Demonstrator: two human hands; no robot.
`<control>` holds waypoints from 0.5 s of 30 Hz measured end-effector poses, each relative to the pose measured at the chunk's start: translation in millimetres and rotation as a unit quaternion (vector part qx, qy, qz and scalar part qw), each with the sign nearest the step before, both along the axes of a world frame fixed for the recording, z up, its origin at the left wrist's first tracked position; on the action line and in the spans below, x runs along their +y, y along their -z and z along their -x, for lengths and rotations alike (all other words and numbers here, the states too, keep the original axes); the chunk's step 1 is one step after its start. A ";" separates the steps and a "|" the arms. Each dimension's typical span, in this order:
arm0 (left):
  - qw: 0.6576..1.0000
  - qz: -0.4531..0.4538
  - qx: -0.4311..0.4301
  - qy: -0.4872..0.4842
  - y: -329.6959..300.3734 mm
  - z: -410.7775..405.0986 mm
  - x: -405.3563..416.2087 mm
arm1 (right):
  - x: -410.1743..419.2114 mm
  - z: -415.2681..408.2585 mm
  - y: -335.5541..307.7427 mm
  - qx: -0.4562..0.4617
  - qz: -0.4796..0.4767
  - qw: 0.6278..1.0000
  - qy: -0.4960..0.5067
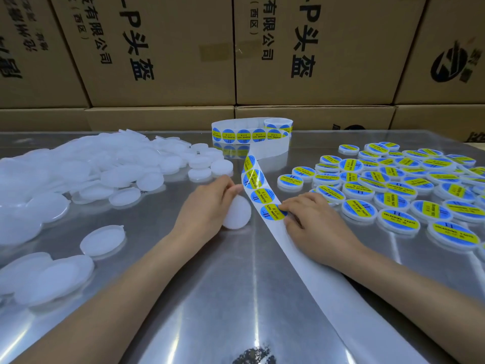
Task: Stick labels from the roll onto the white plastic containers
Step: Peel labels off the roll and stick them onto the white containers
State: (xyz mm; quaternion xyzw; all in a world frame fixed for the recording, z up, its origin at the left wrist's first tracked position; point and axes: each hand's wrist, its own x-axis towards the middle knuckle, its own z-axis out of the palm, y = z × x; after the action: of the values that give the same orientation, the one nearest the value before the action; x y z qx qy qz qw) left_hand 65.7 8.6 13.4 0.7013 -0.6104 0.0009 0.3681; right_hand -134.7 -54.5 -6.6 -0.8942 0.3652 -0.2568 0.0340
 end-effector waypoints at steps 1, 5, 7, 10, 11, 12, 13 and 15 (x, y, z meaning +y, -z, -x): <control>1.000 -0.012 -0.021 -0.001 1.9 -0.7 -0.2 | 1.1 0.3 -1.4 -0.001 0.005 1.000 0.001; 0.998 -0.031 -0.049 0.015 3.7 0.4 -1.5 | 5.7 0.2 -6.0 -0.016 0.012 1.000 0.006; 0.997 -0.034 -0.043 0.060 4.7 5.4 -1.0 | 7.0 0.2 -6.5 -0.023 0.013 1.000 0.005; 0.990 -0.075 -0.078 0.095 10.2 16.1 0.6 | 7.5 0.2 -8.1 -0.036 0.007 0.999 0.003; 0.987 -0.091 -0.088 0.094 11.5 18.9 0.7 | 7.4 0.0 -9.0 -0.040 0.002 0.999 0.001; 0.986 -0.105 -0.091 0.094 12.6 20.1 0.3 | 7.1 -0.5 -9.8 -0.043 -0.005 0.999 -0.004; 0.985 -0.114 -0.086 0.097 12.8 20.2 -0.1 | 6.7 -1.0 -10.1 -0.045 -0.012 0.999 -0.012; 0.985 -0.120 -0.069 0.106 11.2 19.3 -0.1 | 5.7 -1.9 -9.1 -0.046 -0.025 0.998 -0.034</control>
State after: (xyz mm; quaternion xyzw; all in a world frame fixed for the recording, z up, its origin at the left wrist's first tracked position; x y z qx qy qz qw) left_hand 46.4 8.4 2.1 0.6701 -0.7007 -0.0635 0.2364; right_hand -132.8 -48.8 2.5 -0.8923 0.3390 -0.2867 0.0820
